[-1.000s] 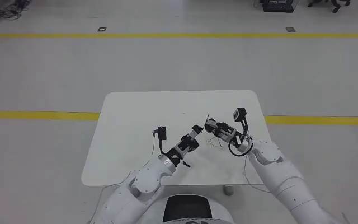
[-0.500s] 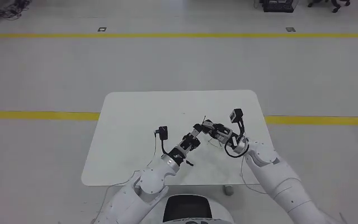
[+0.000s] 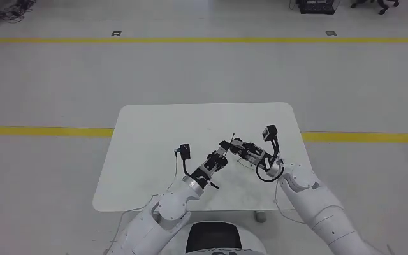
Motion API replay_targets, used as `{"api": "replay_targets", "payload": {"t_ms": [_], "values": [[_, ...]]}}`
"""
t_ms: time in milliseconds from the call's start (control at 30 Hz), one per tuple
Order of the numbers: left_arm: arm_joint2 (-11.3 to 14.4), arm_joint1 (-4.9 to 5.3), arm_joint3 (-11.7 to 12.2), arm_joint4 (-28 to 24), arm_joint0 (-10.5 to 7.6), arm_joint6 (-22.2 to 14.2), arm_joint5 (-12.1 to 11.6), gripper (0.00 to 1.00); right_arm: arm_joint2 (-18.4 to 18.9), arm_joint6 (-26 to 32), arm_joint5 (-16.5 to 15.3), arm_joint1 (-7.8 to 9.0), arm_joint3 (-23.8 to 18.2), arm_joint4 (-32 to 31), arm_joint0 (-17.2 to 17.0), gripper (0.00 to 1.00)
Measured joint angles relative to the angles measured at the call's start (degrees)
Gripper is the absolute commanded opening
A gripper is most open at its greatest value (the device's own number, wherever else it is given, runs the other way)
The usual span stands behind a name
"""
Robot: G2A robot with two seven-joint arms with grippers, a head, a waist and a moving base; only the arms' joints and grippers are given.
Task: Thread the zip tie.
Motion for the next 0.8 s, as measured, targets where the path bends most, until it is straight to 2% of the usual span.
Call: {"api": "replay_targets", "payload": {"t_ms": [67, 200, 800], "values": [[0.0, -0.02, 0.1, 0.1, 0.02, 0.0, 0.0, 0.51, 0.2, 0.0, 0.0, -0.05, -0.3, -0.3, -0.1, 0.0], [0.1, -0.06, 0.3, 0.3, 0.07, -0.1, 0.2, 0.45, 0.6, -0.1, 0.0, -0.21, -0.6, -0.6, -0.5, 0.0], [0.3, -0.29, 0.9, 0.7, -0.07, -0.3, 1.2, 0.32, 1.2, 0.2, 0.0, -0.92, -0.1, -2.2, -0.7, 0.0]]}}
